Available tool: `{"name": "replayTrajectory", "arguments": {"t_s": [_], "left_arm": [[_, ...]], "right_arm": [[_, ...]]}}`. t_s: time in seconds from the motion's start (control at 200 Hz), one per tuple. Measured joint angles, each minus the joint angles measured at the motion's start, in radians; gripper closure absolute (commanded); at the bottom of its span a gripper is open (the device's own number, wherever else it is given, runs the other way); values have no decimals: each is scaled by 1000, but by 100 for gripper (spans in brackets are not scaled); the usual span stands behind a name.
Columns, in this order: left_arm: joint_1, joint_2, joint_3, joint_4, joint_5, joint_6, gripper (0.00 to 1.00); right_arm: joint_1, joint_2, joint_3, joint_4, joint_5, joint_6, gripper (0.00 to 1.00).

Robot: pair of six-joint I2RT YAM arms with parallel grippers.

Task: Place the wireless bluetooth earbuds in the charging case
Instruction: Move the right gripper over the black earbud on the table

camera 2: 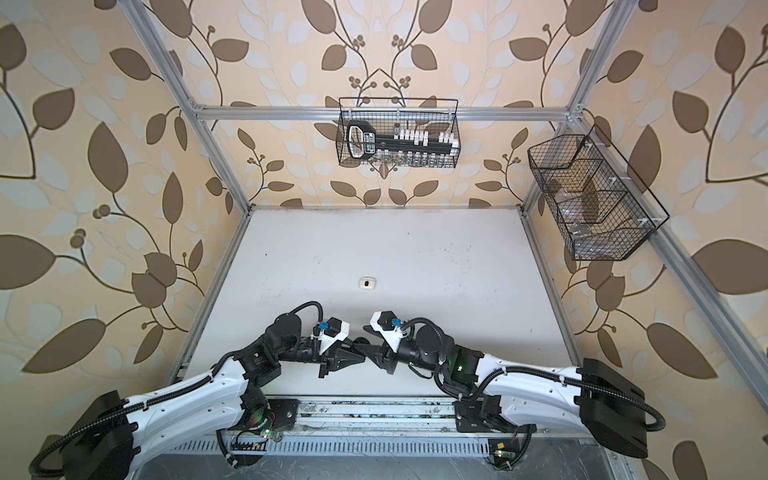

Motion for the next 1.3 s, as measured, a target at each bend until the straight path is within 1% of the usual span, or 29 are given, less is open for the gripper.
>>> {"name": "replayTrajectory", "arguments": {"t_s": [0.13,0.25,0.39,0.525,0.625,0.715,0.89,0.975,1.035,1.075,1.3], "left_arm": [[0,-31,0,7,-39,3,100],[0,-77,-12,17,-87,6,100],[0,-143,-51,20,-143,23,100],[0,-189,-81,13,-175,32,100],[0,-209,-87,11,-201,33,100],[0,-225,-88,1,-242,32,100],[0,-263,-109,-10,-330,32,100],[0,-275,-124,-40,-399,32,100],[0,-275,-136,-48,-452,31,100],[0,-272,-143,-54,-467,33,100],[0,-254,-162,-53,-501,32,100]], "right_arm": [[0,-64,-1,-11,32,31,42],[0,-146,-7,-42,96,82,39],[-3,-234,-28,-94,212,154,38],[-15,-222,-31,-171,330,232,38],[-30,-140,-23,-238,388,281,38],[-37,-21,16,-311,427,310,38],[-45,233,196,-451,467,346,39],[-45,331,277,-502,481,361,39],[-47,385,318,-533,486,370,39],[-49,418,340,-552,486,375,39],[-63,558,422,-634,458,389,39]]}}
